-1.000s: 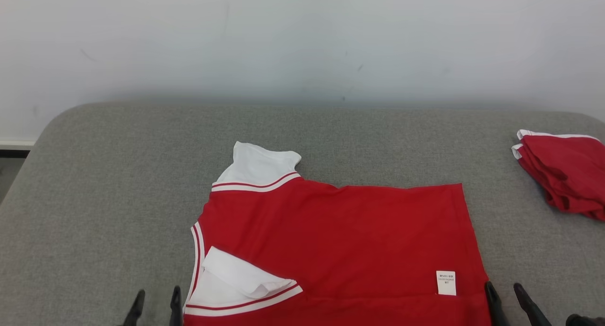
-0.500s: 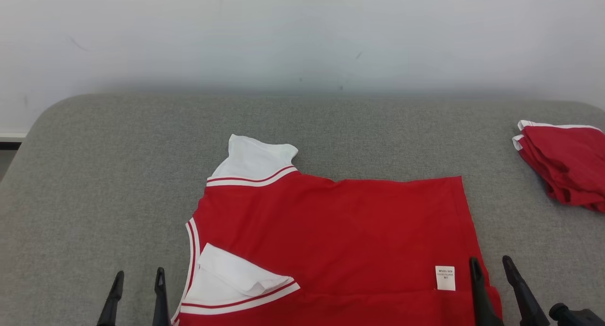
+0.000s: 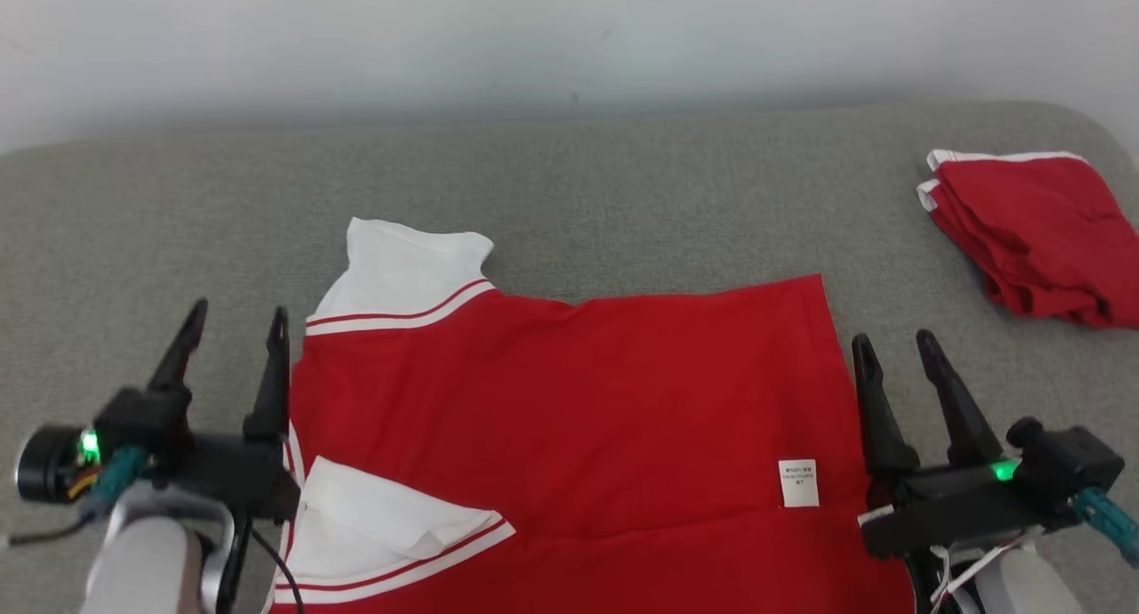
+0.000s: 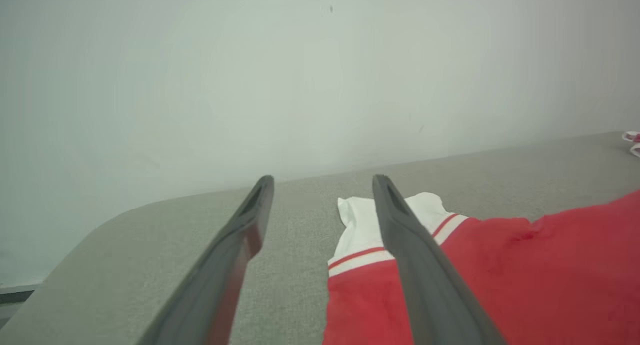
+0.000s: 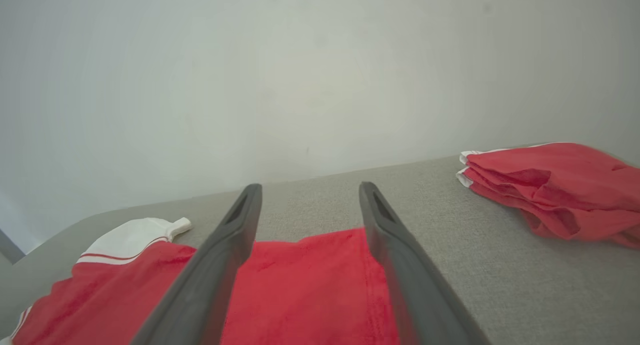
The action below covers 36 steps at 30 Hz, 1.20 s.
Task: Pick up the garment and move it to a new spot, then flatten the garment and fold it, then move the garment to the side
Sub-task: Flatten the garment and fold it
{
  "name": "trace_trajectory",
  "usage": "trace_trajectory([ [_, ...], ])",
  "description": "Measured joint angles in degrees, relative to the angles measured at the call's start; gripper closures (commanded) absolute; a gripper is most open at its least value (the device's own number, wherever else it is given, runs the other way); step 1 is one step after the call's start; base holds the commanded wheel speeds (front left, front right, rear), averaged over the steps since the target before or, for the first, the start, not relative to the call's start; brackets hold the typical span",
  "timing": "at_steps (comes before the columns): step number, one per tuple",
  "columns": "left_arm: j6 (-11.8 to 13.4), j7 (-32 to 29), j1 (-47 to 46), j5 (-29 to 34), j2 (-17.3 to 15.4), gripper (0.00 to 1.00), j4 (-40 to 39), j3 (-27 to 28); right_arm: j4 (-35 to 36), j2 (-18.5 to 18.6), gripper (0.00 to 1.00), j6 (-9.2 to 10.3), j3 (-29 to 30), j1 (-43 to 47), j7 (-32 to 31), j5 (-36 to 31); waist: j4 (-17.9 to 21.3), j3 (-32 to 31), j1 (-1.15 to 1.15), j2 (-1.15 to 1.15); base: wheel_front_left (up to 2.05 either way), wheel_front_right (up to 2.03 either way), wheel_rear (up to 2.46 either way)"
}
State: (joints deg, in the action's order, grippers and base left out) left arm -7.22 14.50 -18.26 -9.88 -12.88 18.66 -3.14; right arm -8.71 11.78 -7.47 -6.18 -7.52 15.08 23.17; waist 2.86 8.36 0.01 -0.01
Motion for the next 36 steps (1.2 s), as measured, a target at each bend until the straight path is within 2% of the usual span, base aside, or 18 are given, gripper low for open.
trace_trajectory([
  [3,-0.2,-2.8,-7.4,-2.1,-3.1,0.0,4.3,-3.6,-2.6,0.0,0.0,0.0,-0.5,-5.0,0.0,2.1,1.5,2.2,0.0,0.0,0.0,0.0,0.0],
  [7,-0.3,-6.8,-15.8,-8.2,-7.1,0.0,8.3,-6.6,-5.6,-0.3,0.0,0.01,-2.4,-11.8,0.0,2.9,3.9,5.4,0.01,0.0,0.0,0.0,0.0],
  [14,-0.3,-14.3,-26.9,-15.1,-13.4,0.0,14.6,-13.6,-9.4,-1.5,0.0,0.01,-5.5,-19.9,0.0,4.8,8.2,10.4,0.01,0.0,0.0,0.0,0.0],
  [20,-0.3,-18.5,-32.0,-19.3,-15.2,0.0,20.4,-17.8,-10.9,-1.4,0.0,0.0,-6.7,-21.9,0.0,5.5,11.2,13.4,0.0,-0.01,0.0,0.0,0.0],
  [25,-0.3,-19.5,-33.8,-20.4,-17.1,0.0,25.7,-19.5,-11.6,-1.2,0.0,0.0,-7.4,-22.1,0.0,5.9,12.7,14.7,0.01,-0.01,0.0,0.0,0.0],
  [36,-0.3,-21.5,-35.5,-24.4,-16.5,0.0,30.6,-20.9,-14.3,-0.3,0.0,0.0,-9.7,-22.9,0.0,6.7,13.0,15.3,-0.01,0.0,0.0,0.0,0.0],
])
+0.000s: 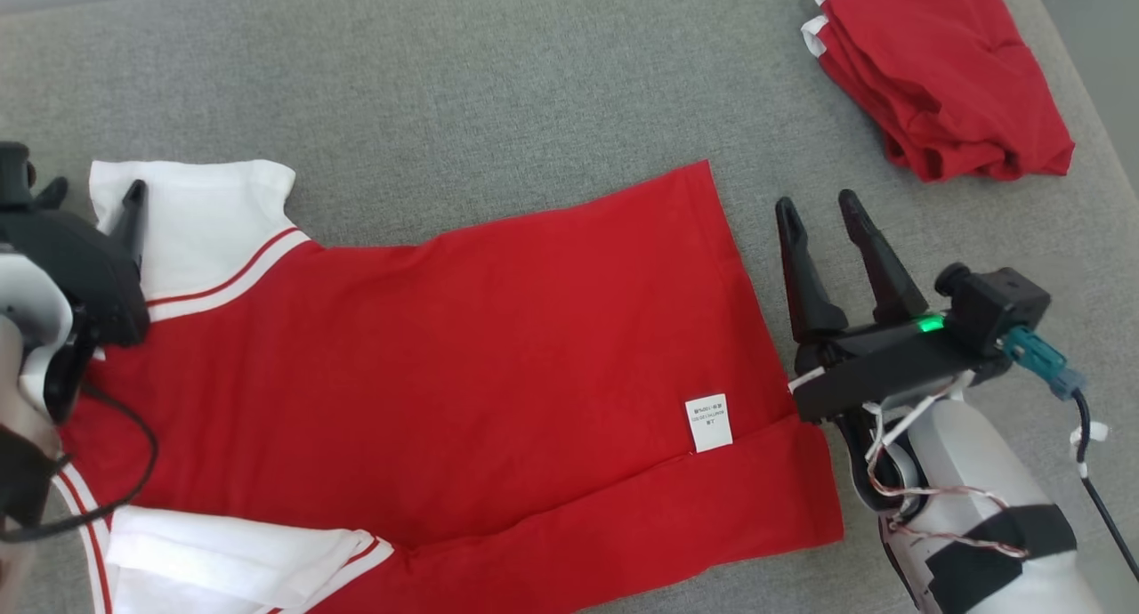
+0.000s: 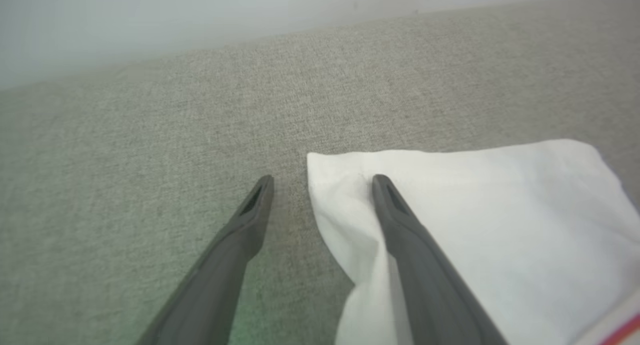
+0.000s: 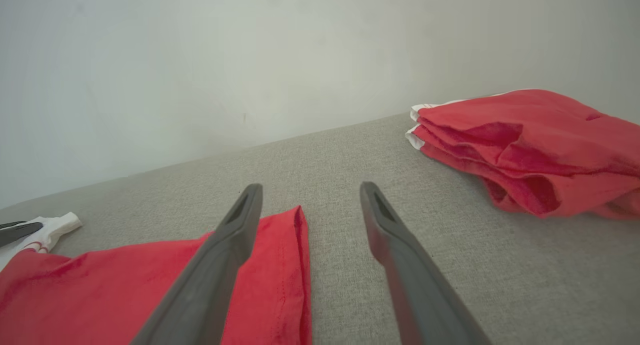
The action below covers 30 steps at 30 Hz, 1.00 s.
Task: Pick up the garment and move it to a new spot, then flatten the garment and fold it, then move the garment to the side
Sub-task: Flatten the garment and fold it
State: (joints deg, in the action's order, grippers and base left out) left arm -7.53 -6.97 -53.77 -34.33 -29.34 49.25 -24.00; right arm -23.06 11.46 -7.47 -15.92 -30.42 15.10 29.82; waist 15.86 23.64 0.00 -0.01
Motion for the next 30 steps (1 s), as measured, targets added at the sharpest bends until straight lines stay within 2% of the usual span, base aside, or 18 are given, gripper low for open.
trace_trajectory([
  [6,0.0,-1.7,-2.9,-0.9,0.4,0.0,2.3,-0.5,-1.3,0.2,0.0,0.0,-1.4,-2.5,0.0,0.5,0.3,1.1,0.0,0.0,0.0,0.0,0.0],
  [7,0.0,-2.1,-3.2,-0.9,0.4,0.41,2.8,-0.9,-1.7,0.3,0.0,0.0,-1.7,-2.8,0.0,0.6,0.4,1.3,0.0,0.0,0.0,0.0,0.0],
  [8,0.0,-2.4,-3.7,-1.0,0.6,0.65,3.4,-1.0,-2.1,0.3,0.0,0.0,-2.1,-2.9,0.0,0.9,0.5,1.4,0.0,0.0,0.0,0.0,0.0],
  [9,0.0,-2.7,-4.1,-1.4,0.8,0.65,3.9,-0.9,-2.7,0.4,0.0,0.0,-2.6,-3.2,0.0,1.2,0.6,1.5,0.0,0.0,0.0,0.0,0.0],
  [10,0.0,-2.9,-4.3,-1.9,1.2,0.99,4.3,-0.7,-3.8,0.6,0.0,0.0,-3.1,-3.7,0.0,1.5,0.6,1.5,0.0,0.0,0.0,0.0,0.0],
  [15,0.0,-0.3,-5.0,-1.9,1.8,1.0,4.4,-2.0,-7.5,1.5,0.0,0.0,-5.8,-6.7,-1.4,2.7,-0.2,1.0,0.01,0.0,0.0,0.0,0.0],
  [20,0.0,3.2,-5.2,-3.5,2.4,1.0,2.5,-2.9,-11.6,2.3,0.0,0.0,-8.0,-10.8,-6.1,3.6,-1.6,0.4,0.0,0.0,0.0,0.0,0.0],
  [30,0.0,6.4,-5.3,-5.7,3.6,1.0,-2.1,-6.5,-18.5,3.8,0.0,0.0,-8.9,-15.6,-12.9,4.9,-5.6,0.0,0.01,0.0,0.0,0.0,0.0],
])
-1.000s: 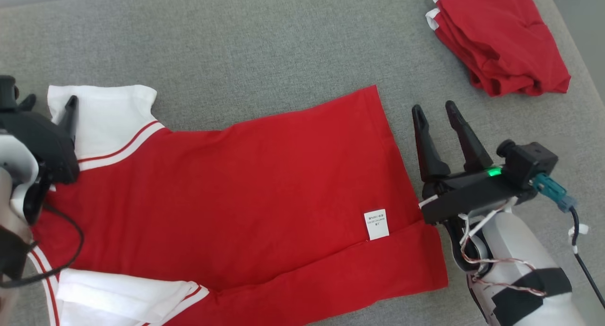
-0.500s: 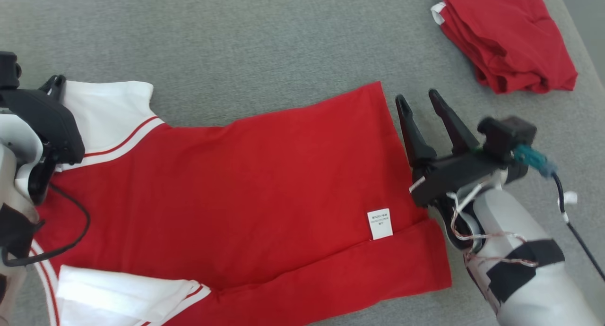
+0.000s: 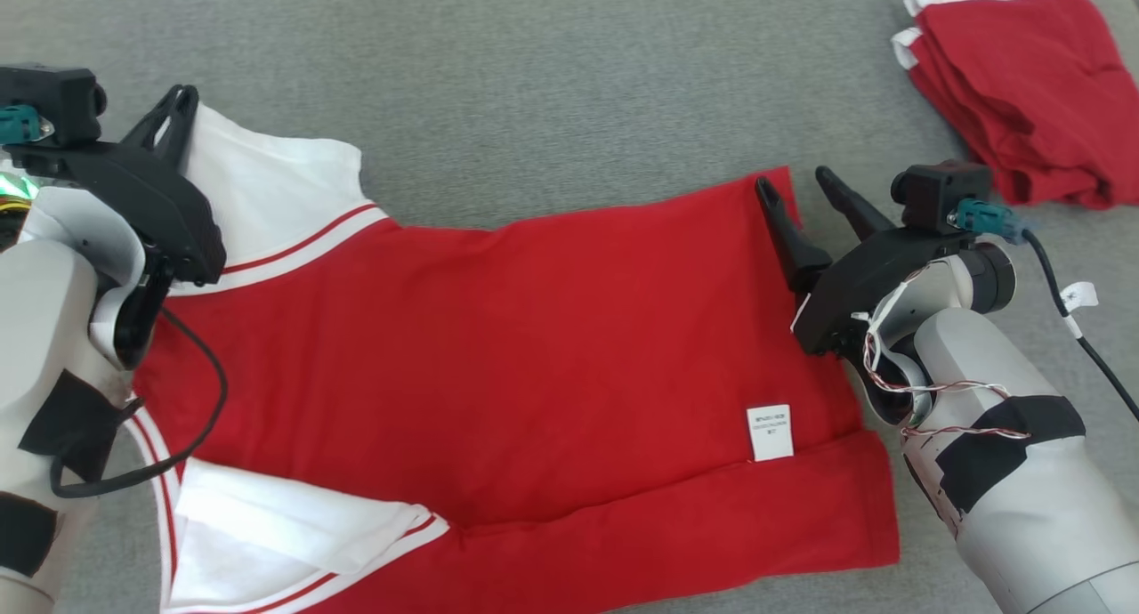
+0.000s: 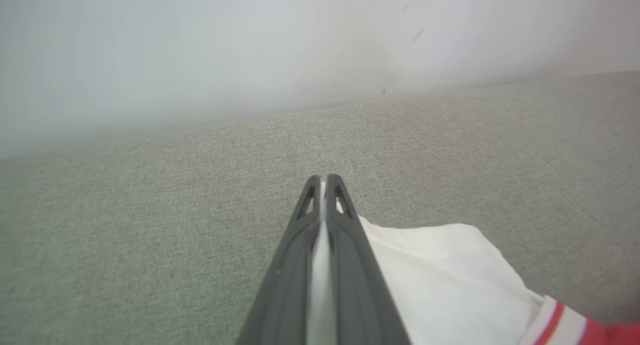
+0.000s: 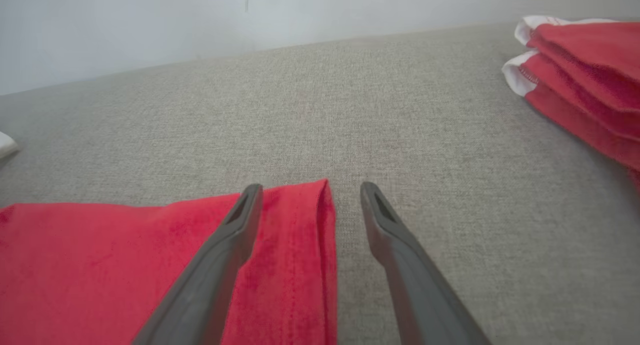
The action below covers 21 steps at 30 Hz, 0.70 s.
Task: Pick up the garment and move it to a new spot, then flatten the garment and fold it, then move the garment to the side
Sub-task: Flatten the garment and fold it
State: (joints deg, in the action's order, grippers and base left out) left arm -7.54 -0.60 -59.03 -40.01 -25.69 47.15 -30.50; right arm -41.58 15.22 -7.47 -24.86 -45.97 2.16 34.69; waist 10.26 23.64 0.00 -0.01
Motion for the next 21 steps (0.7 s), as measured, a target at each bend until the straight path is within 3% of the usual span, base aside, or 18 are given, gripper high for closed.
trace_trajectory([
  [3,0.0,0.4,-0.2,-1.0,0.0,1.0,-0.4,-0.7,-1.1,-0.2,0.0,0.0,-0.6,-0.1,-1.5,0.7,-0.7,0.2,0.0,0.0,0.0,0.0,0.0],
  [4,0.0,0.5,-0.3,-1.0,0.0,1.0,-0.5,-0.9,-1.8,-0.2,0.33,0.0,-0.9,-0.3,-2.2,0.7,-0.8,0.3,0.0,0.0,0.0,0.0,0.0],
  [5,0.0,0.6,-0.6,-1.1,0.1,1.0,-0.5,-1.1,-2.3,-0.2,0.77,0.0,-1.2,-0.6,-2.9,0.8,-0.9,0.4,0.0,0.0,0.0,0.0,0.0],
  [6,0.0,0.6,-0.8,-1.3,0.1,1.0,-0.5,-1.3,-2.6,-0.2,1.0,0.0,-1.3,-0.9,-3.1,1.0,-1.0,0.5,0.0,0.0,0.0,0.0,0.0],
  [21,0.0,5.9,-3.2,-2.6,0.4,1.0,-0.5,-3.9,-8.8,-0.8,1.0,0.0,-0.2,-5.4,5.1,-0.5,-2.2,-0.5,0.0,0.0,0.0,0.0,0.0],
])
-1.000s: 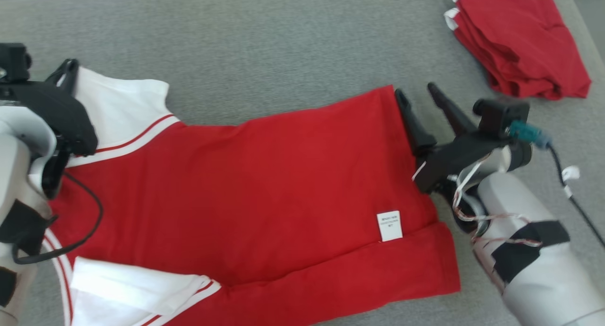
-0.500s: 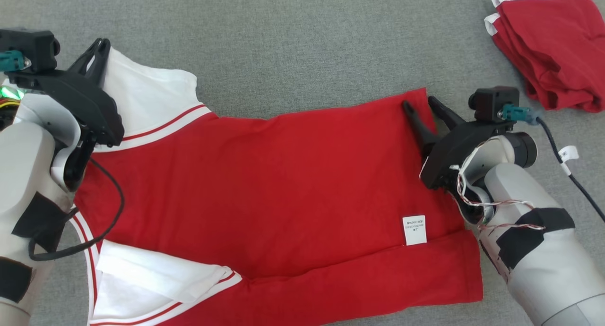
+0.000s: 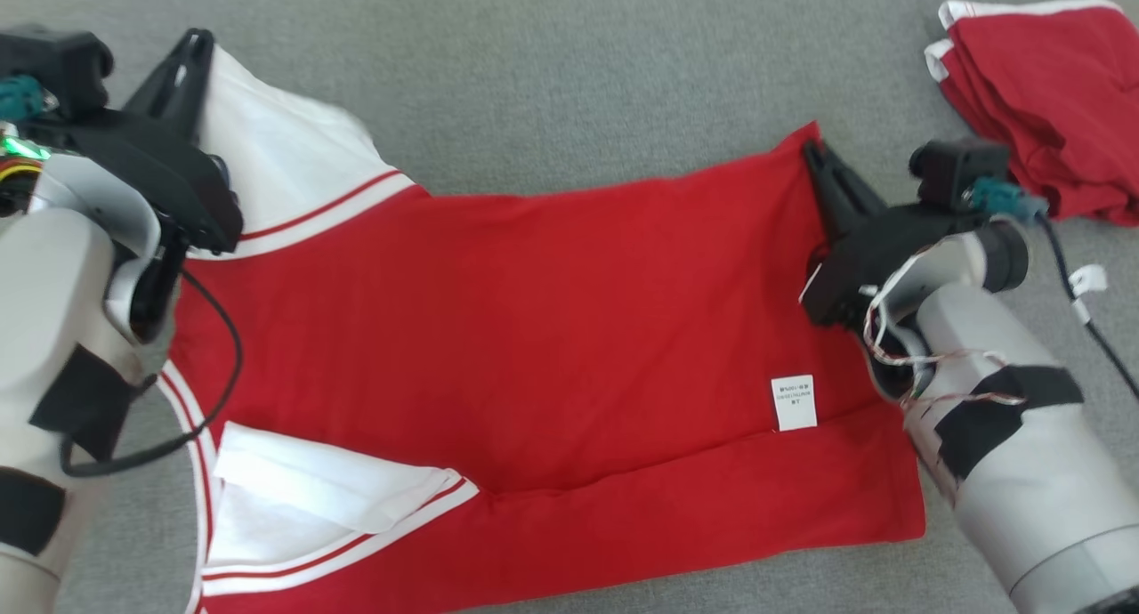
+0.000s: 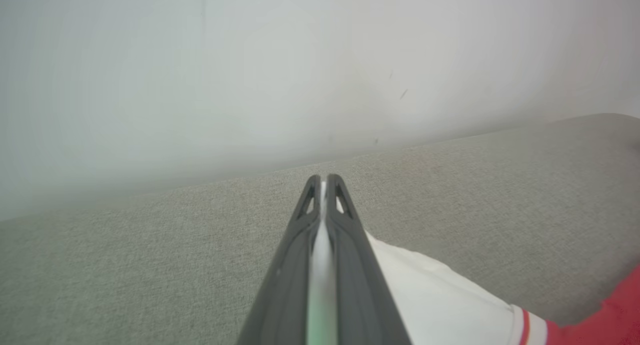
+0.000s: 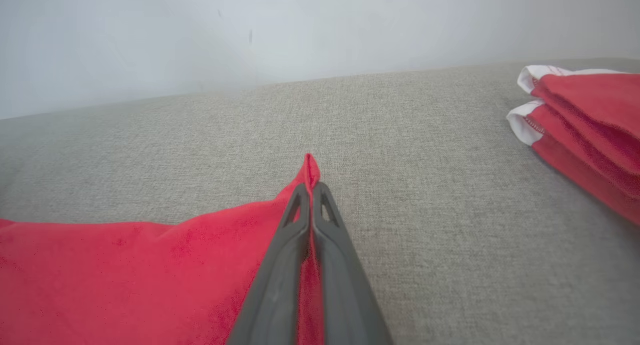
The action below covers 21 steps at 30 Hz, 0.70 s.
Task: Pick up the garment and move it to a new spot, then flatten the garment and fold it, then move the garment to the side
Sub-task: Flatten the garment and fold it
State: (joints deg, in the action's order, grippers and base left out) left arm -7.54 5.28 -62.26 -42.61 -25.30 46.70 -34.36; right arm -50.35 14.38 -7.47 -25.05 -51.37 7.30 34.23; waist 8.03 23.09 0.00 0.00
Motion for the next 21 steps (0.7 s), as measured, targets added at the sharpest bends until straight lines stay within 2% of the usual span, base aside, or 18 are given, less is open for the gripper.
trace_trajectory([
  [4,0.0,2.5,2.5,-0.9,0.0,1.0,-2.1,-1.2,0.4,0.1,1.0,0.0,-1.4,2.7,2.2,1.5,-0.6,-1.7,-0.01,0.0,0.0,0.0,0.0],
  [12,0.0,7.9,11.5,-2.8,-2.5,1.0,-11.8,-2.6,5.1,4.1,1.0,0.0,-3.2,9.1,5.9,5.0,-2.1,-5.0,-0.01,0.01,0.0,0.0,0.0],
  [16,1.6,9.3,18.6,-2.6,-3.5,1.0,-18.9,-1.1,6.8,5.6,1.0,0.0,-3.5,12.1,6.4,6.8,-2.8,-6.3,-0.01,0.01,0.0,0.0,0.0],
  [18,3.8,9.6,24.5,-0.6,-4.2,1.0,-26.1,1.2,7.0,6.8,1.0,0.0,-3.8,14.0,6.8,8.3,-3.4,-7.0,-0.01,0.01,0.0,0.0,0.0],
  [21,4.7,9.8,31.0,3.2,-4.0,1.0,-33.1,3.5,7.2,7.7,1.0,0.0,-3.8,15.7,7.0,9.5,-4.3,-7.5,-0.01,0.01,0.0,0.0,0.0],
])
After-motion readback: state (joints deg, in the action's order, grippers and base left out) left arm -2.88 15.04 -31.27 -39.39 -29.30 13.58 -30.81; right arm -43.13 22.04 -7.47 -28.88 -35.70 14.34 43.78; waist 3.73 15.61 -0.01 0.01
